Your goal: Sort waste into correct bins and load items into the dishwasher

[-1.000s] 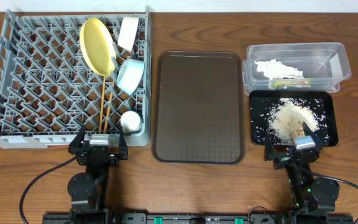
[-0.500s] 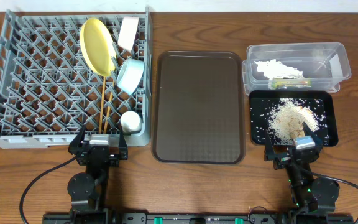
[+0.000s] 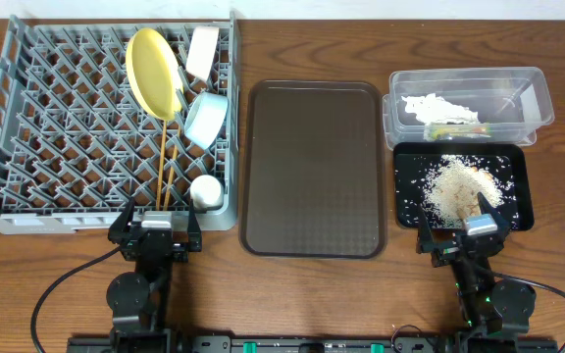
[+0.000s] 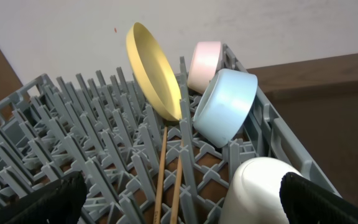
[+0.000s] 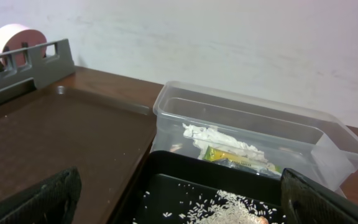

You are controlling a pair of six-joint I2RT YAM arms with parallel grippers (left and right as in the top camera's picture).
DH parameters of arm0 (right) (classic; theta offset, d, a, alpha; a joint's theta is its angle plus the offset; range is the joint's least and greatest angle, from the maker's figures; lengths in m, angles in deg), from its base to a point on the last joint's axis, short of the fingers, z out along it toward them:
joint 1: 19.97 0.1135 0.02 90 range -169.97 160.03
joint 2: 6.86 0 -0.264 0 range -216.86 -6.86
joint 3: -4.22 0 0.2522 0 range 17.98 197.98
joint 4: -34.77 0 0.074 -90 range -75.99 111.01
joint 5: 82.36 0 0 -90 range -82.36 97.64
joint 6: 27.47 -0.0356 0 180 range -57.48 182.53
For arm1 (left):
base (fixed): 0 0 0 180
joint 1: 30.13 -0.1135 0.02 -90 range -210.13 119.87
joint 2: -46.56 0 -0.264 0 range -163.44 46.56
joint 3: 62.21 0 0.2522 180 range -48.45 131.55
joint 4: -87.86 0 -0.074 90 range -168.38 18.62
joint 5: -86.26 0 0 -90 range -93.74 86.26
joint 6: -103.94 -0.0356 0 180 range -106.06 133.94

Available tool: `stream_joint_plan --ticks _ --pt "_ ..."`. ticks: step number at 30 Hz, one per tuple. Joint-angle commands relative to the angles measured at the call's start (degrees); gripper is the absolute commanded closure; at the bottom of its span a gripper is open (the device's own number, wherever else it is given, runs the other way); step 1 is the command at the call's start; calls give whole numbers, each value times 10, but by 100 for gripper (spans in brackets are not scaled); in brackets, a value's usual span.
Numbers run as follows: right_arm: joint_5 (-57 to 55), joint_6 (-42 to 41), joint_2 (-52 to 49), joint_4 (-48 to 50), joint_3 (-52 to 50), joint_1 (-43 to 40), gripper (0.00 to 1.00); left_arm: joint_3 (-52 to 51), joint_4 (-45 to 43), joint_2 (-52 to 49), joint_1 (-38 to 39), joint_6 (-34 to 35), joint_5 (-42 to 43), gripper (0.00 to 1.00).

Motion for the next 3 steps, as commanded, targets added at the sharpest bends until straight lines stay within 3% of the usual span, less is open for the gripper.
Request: stream_joint_plan --ticks 1,3 --pt "0 4 4 -3 -1 6 1 -8 21 1 2 -7 9 1" --pt "0 4 4 -3 -1 6 1 -8 21 1 2 -7 9 1"
